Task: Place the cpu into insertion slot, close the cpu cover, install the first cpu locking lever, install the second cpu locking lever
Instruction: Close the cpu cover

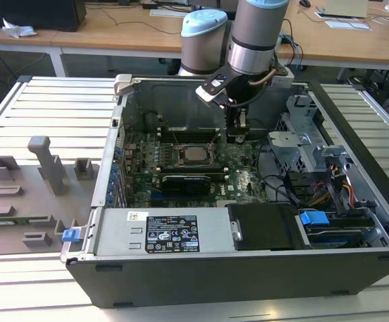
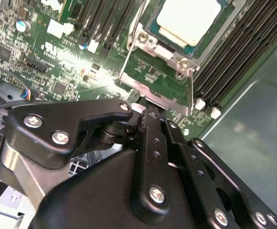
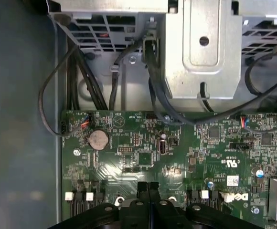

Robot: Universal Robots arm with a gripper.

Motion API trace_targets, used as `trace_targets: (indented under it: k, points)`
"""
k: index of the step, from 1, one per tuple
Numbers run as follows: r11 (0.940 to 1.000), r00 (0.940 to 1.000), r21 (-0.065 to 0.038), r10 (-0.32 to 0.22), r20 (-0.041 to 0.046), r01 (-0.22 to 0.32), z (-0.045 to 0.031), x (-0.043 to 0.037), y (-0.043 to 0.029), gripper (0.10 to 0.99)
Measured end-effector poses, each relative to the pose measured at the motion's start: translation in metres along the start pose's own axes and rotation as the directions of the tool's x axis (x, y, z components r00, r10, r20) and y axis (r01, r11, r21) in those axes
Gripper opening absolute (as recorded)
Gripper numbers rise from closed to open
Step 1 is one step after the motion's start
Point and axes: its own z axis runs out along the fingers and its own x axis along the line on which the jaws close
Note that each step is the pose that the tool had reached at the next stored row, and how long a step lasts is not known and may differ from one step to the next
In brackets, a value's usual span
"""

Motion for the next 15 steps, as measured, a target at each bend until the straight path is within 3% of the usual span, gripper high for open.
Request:
trace_targets:
  k: [15]
  points:
    - [1.0000,1.0000,0.000,0.000,0.0000,0.000,0.0008,-0.0002,-0.0264,0.106]
